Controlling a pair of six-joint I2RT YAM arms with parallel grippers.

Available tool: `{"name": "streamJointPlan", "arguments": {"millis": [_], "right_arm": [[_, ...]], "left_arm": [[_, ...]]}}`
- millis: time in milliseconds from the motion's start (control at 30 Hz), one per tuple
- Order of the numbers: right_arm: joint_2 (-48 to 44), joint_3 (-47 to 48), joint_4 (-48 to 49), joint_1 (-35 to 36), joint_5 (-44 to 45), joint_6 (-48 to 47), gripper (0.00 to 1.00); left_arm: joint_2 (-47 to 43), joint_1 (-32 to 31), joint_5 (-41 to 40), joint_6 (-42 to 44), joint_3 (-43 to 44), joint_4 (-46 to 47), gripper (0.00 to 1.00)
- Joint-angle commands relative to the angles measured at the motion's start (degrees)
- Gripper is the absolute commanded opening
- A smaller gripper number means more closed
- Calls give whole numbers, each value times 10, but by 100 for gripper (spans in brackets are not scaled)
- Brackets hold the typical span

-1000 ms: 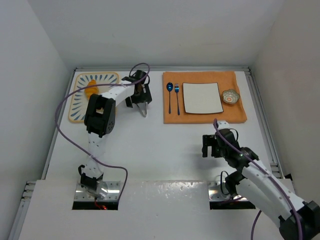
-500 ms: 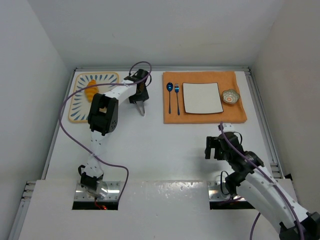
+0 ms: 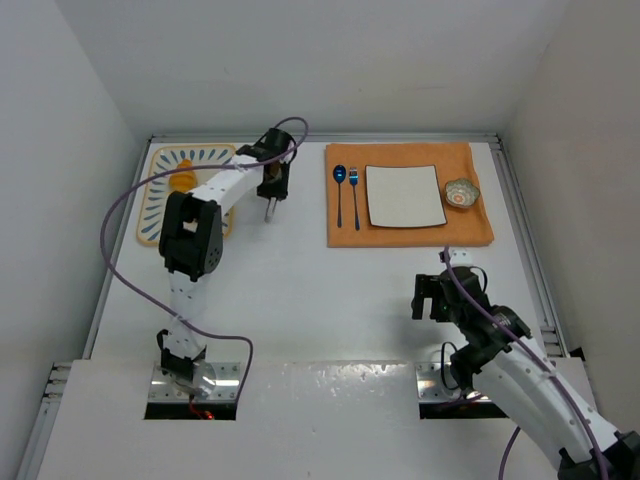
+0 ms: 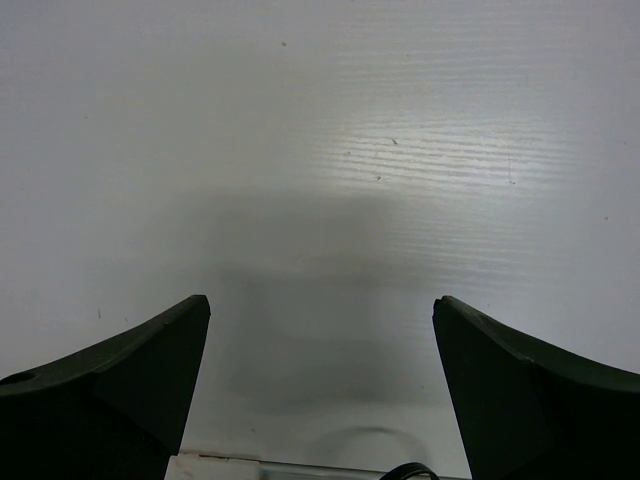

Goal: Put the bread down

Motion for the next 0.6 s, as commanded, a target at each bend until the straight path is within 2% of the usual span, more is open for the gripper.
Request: {"name": "streamJointPlan", "arguments": {"millis": [0, 67, 267, 367, 567], "right_arm": [[2, -2, 25, 0, 12, -5, 93], [12, -1, 46, 2, 9, -17, 93], [68, 17, 103, 0, -16, -57, 93], [107, 21, 136, 2, -35, -67, 94], [188, 33, 208, 1, -98, -94, 94]], "left_arm": [[-97, -3, 36, 133, 7, -23, 36], [-111, 2, 42, 159, 7, -50, 37], [-149, 46, 133, 228, 7, -121, 37], [-179, 62, 134, 251, 7, -142, 37], [-260, 124, 112, 287, -38, -149, 47]]}}
